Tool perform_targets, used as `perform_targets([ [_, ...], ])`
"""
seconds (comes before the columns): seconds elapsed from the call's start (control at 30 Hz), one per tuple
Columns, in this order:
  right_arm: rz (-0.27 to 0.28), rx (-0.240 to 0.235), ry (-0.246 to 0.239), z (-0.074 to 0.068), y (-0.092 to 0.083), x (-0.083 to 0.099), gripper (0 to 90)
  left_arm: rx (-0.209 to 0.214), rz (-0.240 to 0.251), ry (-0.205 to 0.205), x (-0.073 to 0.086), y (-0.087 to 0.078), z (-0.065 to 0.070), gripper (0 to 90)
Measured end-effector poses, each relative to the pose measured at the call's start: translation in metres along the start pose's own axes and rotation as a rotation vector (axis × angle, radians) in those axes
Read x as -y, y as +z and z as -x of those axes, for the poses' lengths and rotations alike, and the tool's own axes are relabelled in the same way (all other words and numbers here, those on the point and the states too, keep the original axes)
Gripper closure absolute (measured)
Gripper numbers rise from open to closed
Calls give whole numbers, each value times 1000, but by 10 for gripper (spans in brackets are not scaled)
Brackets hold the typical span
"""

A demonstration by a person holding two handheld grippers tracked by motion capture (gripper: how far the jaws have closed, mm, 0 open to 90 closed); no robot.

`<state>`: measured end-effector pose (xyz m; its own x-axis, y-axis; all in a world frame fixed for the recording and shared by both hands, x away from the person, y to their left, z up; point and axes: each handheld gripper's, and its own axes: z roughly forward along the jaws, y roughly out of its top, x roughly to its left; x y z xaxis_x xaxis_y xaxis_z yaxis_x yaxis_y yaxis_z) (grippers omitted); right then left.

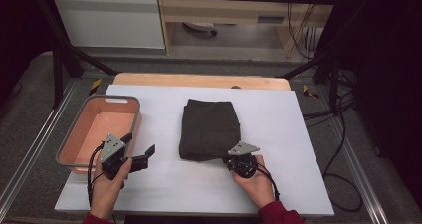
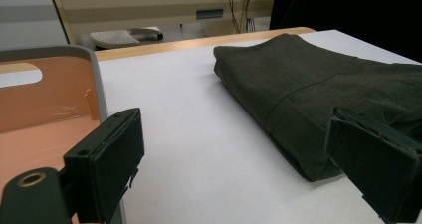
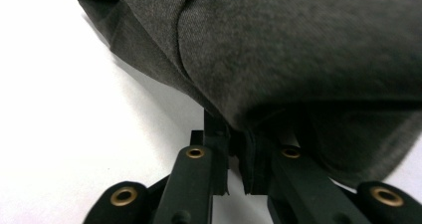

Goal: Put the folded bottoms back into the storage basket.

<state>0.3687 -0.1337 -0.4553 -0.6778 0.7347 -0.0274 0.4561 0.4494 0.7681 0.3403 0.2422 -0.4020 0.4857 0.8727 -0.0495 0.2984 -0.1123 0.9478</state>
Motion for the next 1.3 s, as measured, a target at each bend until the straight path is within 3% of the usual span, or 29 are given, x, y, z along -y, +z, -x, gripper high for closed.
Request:
perform_targets([
  [0.4, 5, -45, -1, -5, -17, 5, 856, -16, 8, -7, -1, -2, -4, 90],
  [0.73, -4, -107, -37, -21, -39, 14, 858, -35, 15, -13, -1, -4, -5, 79],
  [0.97, -2, -132, -18, -26, -53, 25, 859, -37, 16, -14, -1, -4, -6, 80],
  [1.3, -9, -144, -17, -30, -56, 30, 816, -35, 17, -20, -1, -4, -6, 80],
])
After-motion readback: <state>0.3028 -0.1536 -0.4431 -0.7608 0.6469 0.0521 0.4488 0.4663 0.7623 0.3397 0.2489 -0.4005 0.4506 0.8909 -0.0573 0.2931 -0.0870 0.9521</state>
